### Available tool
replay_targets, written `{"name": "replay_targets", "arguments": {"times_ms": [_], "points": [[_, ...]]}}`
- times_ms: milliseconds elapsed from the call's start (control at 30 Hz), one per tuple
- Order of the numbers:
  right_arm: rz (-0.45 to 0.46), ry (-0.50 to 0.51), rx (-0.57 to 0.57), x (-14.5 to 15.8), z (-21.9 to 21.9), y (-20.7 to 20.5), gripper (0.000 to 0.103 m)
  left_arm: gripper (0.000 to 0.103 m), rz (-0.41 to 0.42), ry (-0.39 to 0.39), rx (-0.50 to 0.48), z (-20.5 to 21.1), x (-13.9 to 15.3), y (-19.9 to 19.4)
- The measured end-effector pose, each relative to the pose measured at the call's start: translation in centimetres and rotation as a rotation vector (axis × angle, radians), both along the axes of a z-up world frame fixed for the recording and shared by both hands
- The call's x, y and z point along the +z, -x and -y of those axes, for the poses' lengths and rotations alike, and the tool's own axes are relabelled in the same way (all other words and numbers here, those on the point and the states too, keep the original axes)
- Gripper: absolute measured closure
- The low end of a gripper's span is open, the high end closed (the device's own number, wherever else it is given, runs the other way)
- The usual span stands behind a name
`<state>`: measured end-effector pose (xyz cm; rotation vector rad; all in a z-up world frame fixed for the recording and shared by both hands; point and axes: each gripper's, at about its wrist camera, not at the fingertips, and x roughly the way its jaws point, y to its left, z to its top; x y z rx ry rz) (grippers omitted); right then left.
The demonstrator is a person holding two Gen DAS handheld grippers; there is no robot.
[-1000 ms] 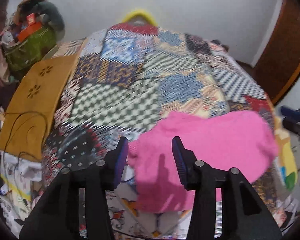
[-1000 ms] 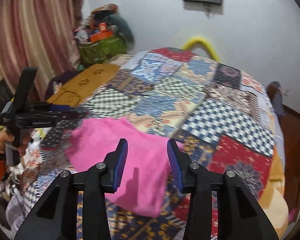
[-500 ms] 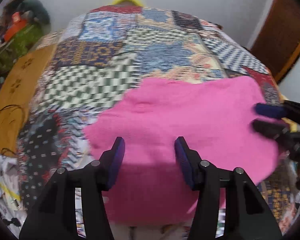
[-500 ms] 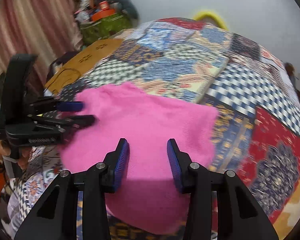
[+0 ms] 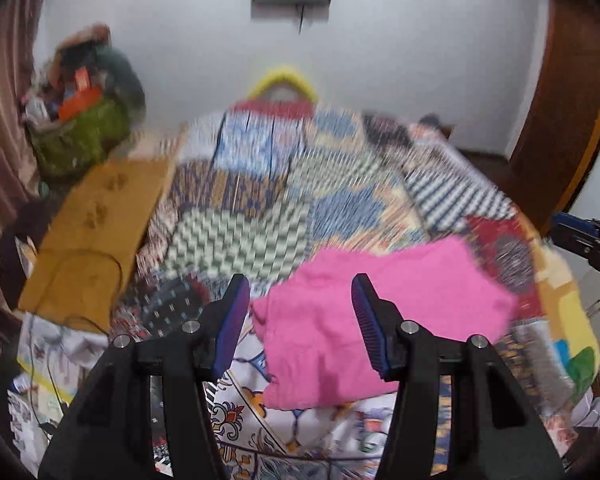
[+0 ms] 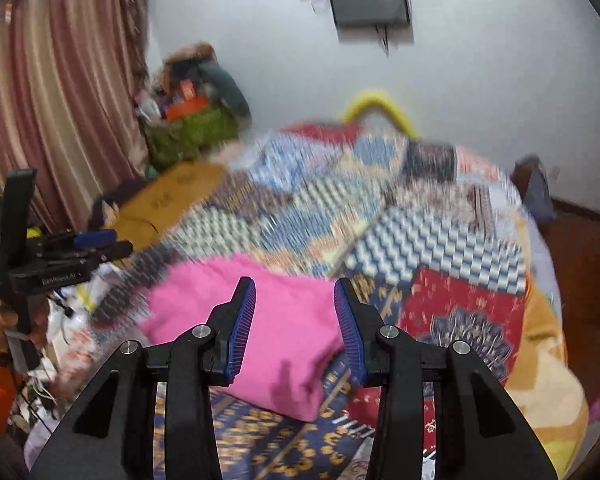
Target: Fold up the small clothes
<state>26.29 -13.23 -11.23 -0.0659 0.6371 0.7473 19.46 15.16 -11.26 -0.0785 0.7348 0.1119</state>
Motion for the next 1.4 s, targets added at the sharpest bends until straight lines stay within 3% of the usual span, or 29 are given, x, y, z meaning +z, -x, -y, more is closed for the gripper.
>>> {"name": "replay_targets", "arguments": {"times_ms": [267, 467, 533, 600, 667, 733, 767, 967, 1400], "points": [[0.175, -0.154, 0.049, 6.8, 0.9, 7.8, 0.066, 0.05, 0.248, -0.011, -0.057, 4.6, 8.1, 7.8], [0.27, -0.204, 0.048, 8.5, 1.9, 12.5, 0.066, 0.05, 0.378, -0.015, -0.071, 7.0, 10.8, 13.3], [0.293, -0.205, 0.038, 8.5, 2.1, 13.8, 0.065, 0.044, 0.412, -0.037, -0.064, 7.7, 11.1, 14.8], [0.307, -0.202, 0.026, 8.4, 2.2, 14.8, 0.052, 0.037, 0.442, -0.047, -0.062, 8.2, 11.2, 16.0], [0.325, -0.209, 0.0, 8.4, 2.4, 15.5, 0.034, 0.03, 0.457, -0.05, -0.061, 8.6, 11.2, 16.8], [0.345, -0.203, -0.025, 8.4, 2.5, 16.0, 0.024, 0.019, 0.459, -0.049, -0.061, 8.9, 11.1, 17.2], [0.351, -0.2, -0.034, 8.4, 2.5, 16.1, 0.02, 0.012, 0.463, -0.044, -0.059, 8.9, 11.1, 17.4], [0.357, -0.201, -0.071, 8.4, 2.7, 16.2, 0.006, 0.002, 0.495, -0.022, -0.034, 8.9, 11.1, 18.3], [0.364, -0.2, -0.08, 8.2, 3.0, 17.0, 0.002, 0.001, 0.49, -0.011, -0.022, 8.8, 10.9, 18.6]]}}
